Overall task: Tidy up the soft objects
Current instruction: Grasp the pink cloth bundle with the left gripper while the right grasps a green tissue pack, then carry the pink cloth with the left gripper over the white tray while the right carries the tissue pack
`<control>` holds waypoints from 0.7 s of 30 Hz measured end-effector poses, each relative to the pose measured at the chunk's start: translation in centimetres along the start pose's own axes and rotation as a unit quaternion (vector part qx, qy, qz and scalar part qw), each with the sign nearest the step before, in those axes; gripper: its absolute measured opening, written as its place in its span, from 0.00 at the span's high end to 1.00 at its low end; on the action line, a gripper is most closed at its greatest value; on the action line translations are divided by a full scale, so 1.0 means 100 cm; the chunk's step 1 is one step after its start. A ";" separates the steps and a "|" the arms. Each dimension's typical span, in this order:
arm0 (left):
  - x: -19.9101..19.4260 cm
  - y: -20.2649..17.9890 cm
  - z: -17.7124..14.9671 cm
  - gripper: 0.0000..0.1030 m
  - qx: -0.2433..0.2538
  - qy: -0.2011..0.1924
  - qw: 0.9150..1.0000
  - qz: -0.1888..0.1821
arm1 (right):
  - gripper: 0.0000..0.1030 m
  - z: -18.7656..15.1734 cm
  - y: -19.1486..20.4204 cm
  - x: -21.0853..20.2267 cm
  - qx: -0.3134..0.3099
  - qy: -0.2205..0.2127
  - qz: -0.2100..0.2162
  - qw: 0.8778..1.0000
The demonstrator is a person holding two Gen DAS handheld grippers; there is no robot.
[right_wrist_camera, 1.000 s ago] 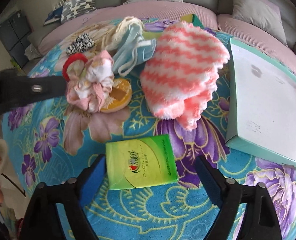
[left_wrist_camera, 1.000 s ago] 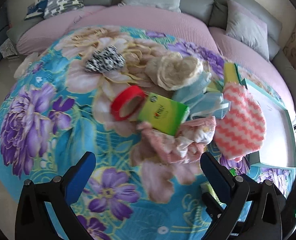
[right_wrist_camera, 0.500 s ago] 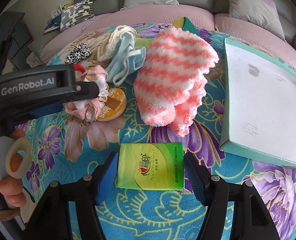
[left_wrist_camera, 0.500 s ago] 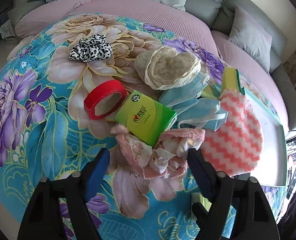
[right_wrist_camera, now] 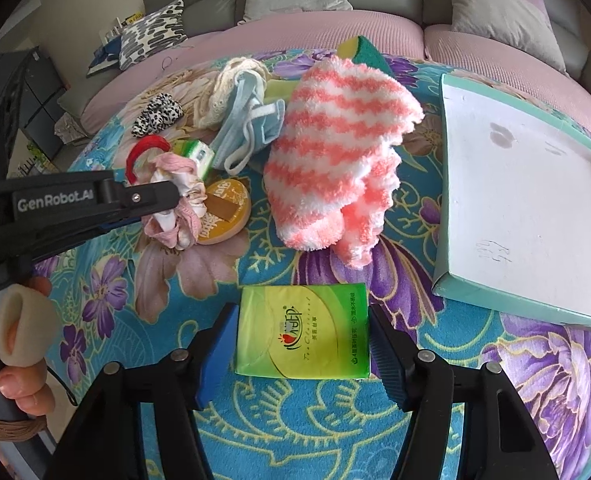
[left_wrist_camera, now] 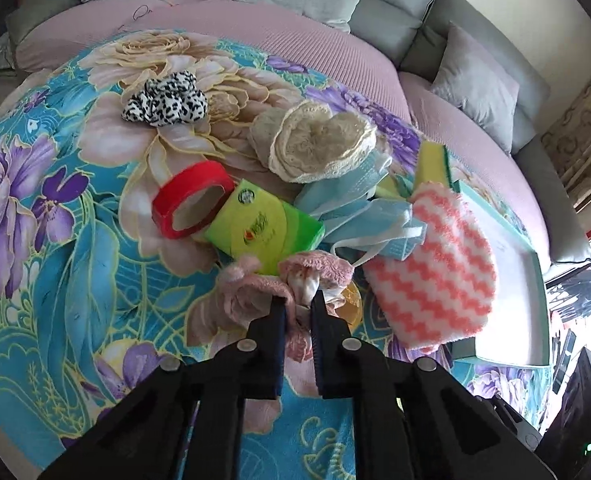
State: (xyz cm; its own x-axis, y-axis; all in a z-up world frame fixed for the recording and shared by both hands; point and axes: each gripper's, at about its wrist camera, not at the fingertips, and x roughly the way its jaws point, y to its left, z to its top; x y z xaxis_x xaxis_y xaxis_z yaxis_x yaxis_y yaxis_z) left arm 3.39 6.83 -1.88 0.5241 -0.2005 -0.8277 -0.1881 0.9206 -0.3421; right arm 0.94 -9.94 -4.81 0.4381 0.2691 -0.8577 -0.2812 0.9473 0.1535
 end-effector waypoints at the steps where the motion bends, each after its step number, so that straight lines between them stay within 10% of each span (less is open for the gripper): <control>1: -0.007 0.000 -0.001 0.90 0.002 -0.008 1.000 -0.003 | 0.36 0.000 0.000 -0.002 0.001 -0.002 0.001 1.000; 21: -0.100 -0.046 0.010 0.90 0.071 -0.117 0.990 -0.037 | 0.36 0.013 -0.028 -0.094 0.041 -0.114 -0.008 0.993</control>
State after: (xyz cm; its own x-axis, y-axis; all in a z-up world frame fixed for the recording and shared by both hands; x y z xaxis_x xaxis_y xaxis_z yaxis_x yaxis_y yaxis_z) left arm -0.16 4.96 8.39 0.7129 -0.2008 -0.6719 -0.0332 0.9474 -0.3184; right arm -1.31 -14.94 3.45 0.6258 0.2780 -0.7287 -0.2064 0.9601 0.1889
